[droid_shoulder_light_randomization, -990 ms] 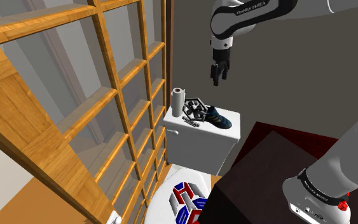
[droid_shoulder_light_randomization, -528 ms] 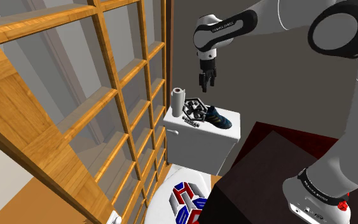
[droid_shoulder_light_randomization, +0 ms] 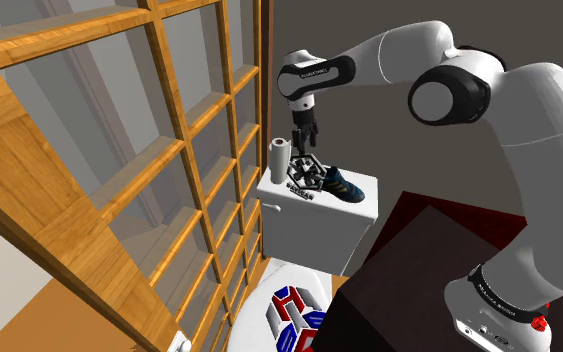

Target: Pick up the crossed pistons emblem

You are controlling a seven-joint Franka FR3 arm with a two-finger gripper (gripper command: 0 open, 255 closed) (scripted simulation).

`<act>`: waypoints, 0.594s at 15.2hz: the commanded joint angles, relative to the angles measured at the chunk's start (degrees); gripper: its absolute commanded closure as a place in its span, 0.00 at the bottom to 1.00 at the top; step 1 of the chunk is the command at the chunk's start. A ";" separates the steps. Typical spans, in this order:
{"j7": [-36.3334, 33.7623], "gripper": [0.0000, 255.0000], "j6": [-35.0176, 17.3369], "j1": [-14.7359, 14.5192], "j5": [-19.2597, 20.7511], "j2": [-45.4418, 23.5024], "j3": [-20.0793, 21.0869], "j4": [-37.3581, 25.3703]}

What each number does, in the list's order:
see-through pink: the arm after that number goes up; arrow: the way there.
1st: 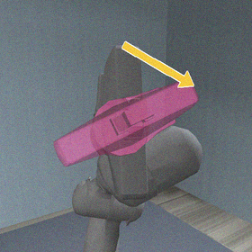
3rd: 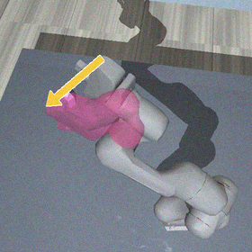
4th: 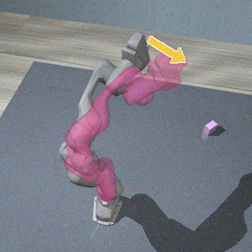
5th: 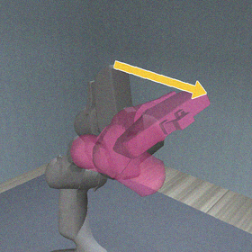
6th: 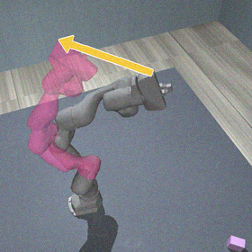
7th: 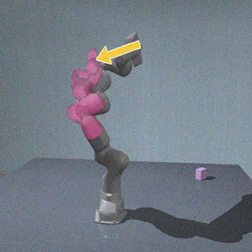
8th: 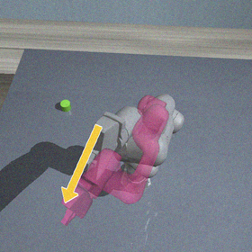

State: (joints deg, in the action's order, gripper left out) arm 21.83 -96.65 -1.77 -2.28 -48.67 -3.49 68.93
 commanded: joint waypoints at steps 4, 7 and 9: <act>0.39 0.00 2.63 0.11 -0.05 -8.65 0.46 -10.23; 0.40 0.00 1.30 0.12 -0.08 -9.94 0.49 -10.18; 0.40 0.00 0.28 0.14 -0.11 -11.19 0.52 -10.41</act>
State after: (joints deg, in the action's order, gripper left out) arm 22.19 -95.66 -1.65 -2.39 -59.42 -2.97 58.26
